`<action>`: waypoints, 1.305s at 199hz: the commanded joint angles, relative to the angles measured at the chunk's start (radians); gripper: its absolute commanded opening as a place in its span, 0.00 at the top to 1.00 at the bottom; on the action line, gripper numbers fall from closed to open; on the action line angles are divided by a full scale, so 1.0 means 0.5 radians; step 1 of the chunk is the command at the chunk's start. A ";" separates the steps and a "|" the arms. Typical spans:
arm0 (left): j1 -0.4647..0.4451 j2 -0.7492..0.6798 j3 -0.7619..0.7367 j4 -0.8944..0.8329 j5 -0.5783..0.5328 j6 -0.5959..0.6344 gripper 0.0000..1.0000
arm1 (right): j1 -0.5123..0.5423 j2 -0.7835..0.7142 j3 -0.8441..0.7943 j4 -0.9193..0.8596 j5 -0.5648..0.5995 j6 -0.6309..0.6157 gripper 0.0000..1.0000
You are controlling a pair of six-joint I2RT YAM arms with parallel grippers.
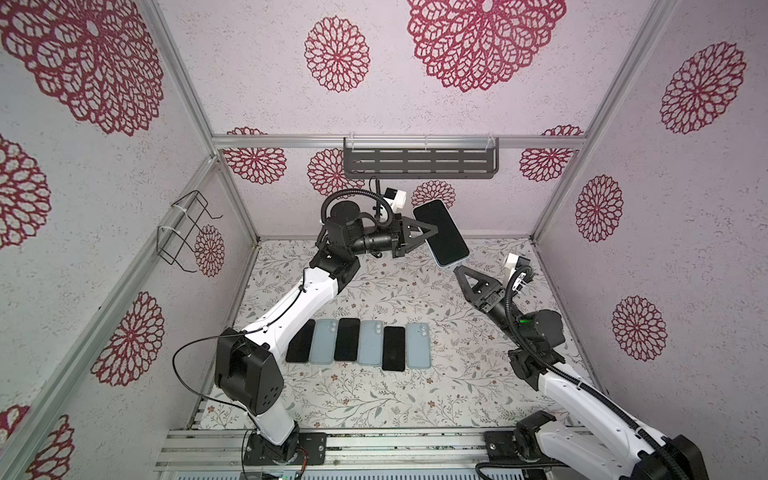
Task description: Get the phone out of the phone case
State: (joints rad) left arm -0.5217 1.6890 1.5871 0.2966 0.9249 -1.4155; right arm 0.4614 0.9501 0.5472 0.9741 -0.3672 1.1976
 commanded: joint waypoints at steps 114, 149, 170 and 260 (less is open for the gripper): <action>-0.047 -0.037 -0.030 0.192 -0.012 -0.004 1.00 | 0.023 0.052 0.041 0.255 0.026 0.074 0.32; -0.056 -0.039 -0.042 0.222 -0.009 -0.018 1.00 | 0.027 0.064 0.044 0.249 0.035 0.070 0.32; -0.069 -0.043 -0.042 0.237 -0.006 -0.016 1.00 | 0.025 0.082 0.032 0.263 0.050 0.079 0.33; -0.133 -0.058 -0.065 0.283 0.020 -0.008 1.00 | 0.024 0.140 0.013 0.297 0.099 0.093 0.38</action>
State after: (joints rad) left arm -0.5457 1.6890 1.5547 0.3691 0.8982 -1.4258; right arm 0.4683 1.0138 0.5472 1.0748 -0.3420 1.2324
